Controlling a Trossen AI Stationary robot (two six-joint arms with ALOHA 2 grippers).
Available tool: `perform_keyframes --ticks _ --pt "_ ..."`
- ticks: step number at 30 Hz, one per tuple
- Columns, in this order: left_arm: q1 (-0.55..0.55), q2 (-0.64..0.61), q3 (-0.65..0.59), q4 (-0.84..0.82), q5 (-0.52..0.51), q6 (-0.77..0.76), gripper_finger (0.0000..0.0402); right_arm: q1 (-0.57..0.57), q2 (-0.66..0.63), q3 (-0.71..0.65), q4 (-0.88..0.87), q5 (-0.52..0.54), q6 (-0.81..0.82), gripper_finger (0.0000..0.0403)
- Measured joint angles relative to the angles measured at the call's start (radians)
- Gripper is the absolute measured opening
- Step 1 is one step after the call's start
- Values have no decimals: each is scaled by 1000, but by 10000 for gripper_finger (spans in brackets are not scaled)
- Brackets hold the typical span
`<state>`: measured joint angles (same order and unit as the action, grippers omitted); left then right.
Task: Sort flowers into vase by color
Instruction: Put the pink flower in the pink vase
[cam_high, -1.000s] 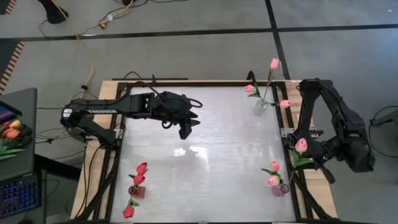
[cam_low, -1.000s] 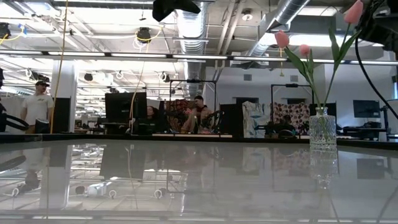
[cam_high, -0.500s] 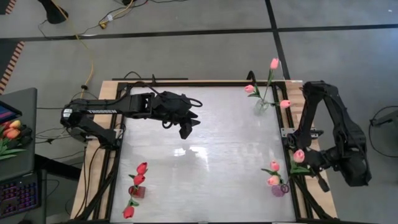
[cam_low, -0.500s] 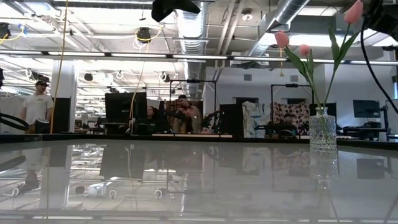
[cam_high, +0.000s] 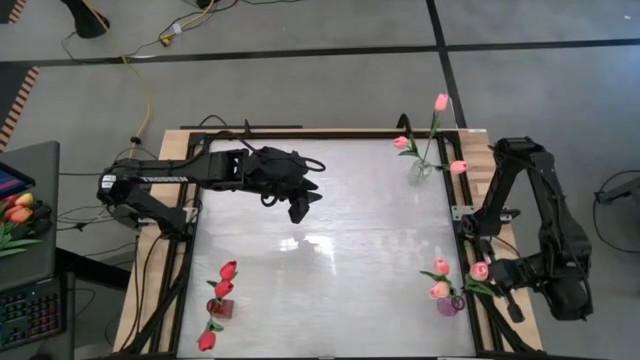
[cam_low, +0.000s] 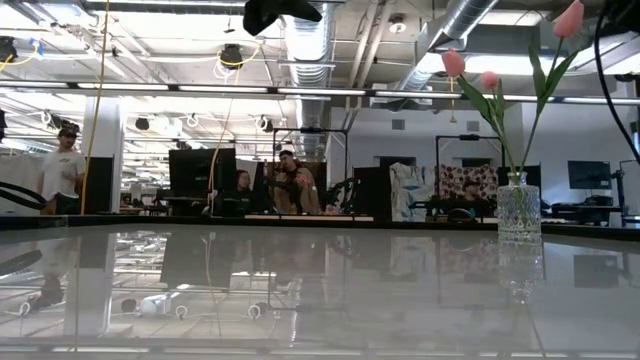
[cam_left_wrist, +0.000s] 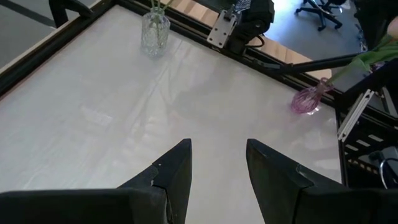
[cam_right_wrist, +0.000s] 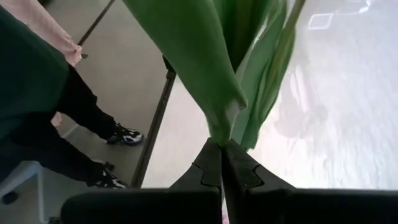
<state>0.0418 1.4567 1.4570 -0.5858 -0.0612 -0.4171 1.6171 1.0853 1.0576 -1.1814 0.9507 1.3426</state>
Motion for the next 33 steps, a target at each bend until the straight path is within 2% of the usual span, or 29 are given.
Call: perform_keyframes --ticks 9,23,33 --pt "0 0 0 0 -1 -15 139 36 87 0 -42 -1 120 25" --pt "0 0 0 0 4 -39 139 36 205 1 -65 -11 202 30" --pt "0 0 0 0 4 -48 139 36 230 1 -57 -13 225 43"
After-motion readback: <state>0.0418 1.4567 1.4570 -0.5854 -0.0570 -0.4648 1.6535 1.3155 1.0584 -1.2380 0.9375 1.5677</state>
